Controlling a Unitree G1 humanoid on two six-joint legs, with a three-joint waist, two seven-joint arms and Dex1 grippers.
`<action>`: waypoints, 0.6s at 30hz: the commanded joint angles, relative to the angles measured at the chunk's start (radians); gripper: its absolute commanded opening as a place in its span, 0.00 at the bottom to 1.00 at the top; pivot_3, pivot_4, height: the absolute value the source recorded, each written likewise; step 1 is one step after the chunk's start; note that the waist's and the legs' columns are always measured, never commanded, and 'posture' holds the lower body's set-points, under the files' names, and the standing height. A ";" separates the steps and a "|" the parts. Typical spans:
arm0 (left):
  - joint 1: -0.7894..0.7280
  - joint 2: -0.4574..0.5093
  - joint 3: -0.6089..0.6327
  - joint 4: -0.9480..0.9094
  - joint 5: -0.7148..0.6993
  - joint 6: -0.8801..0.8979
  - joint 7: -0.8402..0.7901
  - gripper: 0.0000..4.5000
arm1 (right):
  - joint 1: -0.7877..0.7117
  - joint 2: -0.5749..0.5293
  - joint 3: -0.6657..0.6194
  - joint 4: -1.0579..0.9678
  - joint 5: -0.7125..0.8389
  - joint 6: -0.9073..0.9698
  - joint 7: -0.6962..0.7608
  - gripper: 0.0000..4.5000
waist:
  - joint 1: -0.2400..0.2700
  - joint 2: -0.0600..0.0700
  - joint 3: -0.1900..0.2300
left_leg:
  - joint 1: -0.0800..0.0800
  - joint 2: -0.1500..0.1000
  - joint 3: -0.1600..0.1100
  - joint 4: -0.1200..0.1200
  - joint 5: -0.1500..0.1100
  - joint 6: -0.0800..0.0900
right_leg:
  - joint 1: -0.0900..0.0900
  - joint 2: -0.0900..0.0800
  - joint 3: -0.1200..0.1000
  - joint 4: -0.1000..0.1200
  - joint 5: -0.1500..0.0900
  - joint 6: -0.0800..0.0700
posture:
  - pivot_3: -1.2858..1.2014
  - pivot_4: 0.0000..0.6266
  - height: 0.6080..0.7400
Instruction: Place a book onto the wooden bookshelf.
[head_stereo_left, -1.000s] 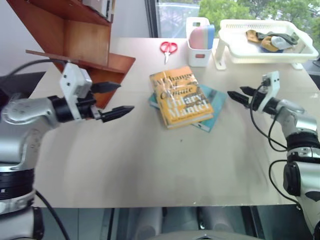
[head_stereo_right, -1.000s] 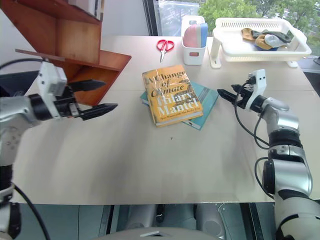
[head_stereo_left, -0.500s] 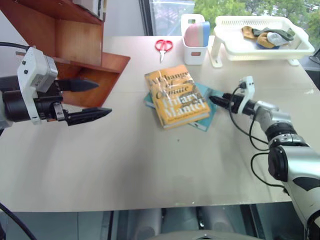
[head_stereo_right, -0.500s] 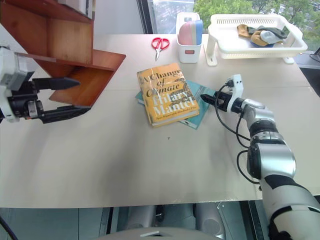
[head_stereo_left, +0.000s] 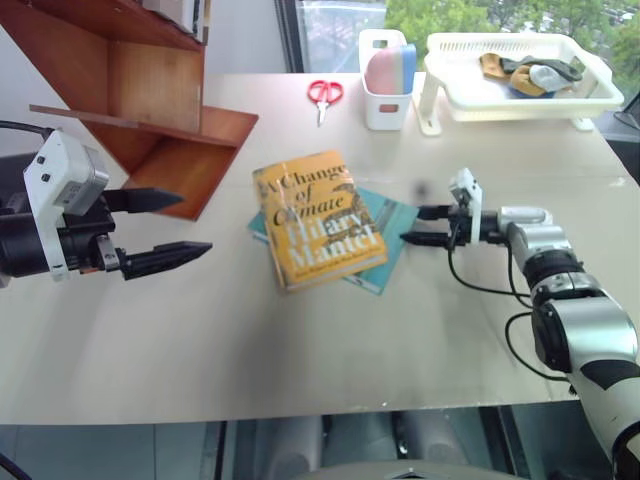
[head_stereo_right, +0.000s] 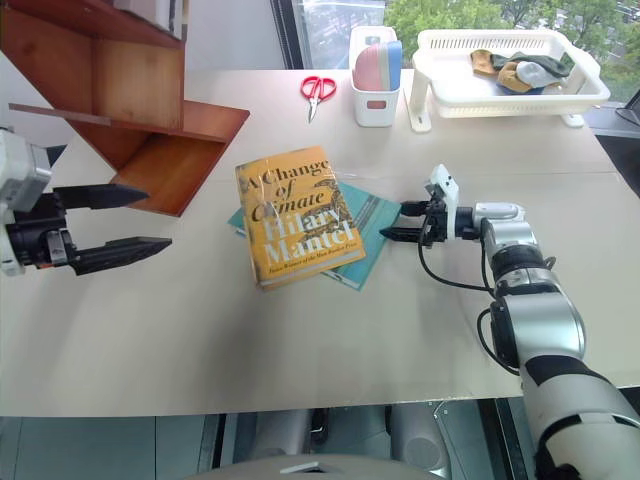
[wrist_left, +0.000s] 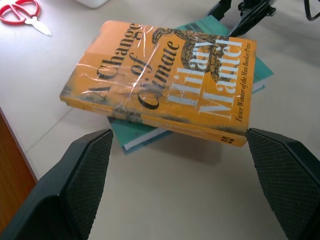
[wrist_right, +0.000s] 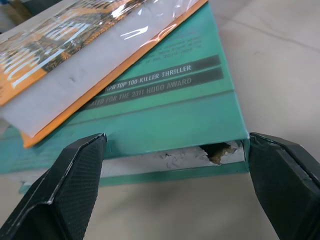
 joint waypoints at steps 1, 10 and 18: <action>0.015 -0.018 0.041 -0.024 -0.008 0.000 0.008 0.99 | 0.066 -0.040 0.018 -0.110 0.012 0.067 0.067 1.00 | 0.002 0.000 0.000 | 0.000 0.000 0.000 0.000 0.000 0.000 | 0.000 0.000 0.000 0.000 0.000 0.000 | 0.52 0.24 1.00; 0.034 -0.292 -0.111 0.029 -0.089 0.056 0.170 0.99 | 0.284 -0.193 -0.090 -0.619 0.134 0.140 0.004 1.00 | 0.012 0.001 0.000 | -0.001 0.000 -0.001 0.002 0.000 0.000 | 0.000 -0.001 0.000 0.001 0.000 0.000 | 0.52 0.24 1.00; 0.056 -0.554 -0.264 0.138 -0.083 0.052 0.296 0.99 | 0.578 -0.379 -0.256 -1.139 0.284 0.270 -0.106 1.00 | 0.017 0.001 0.000 | -0.002 -0.001 -0.003 0.004 0.000 0.000 | 0.000 -0.003 -0.002 0.002 0.000 0.000 | 0.52 0.24 1.00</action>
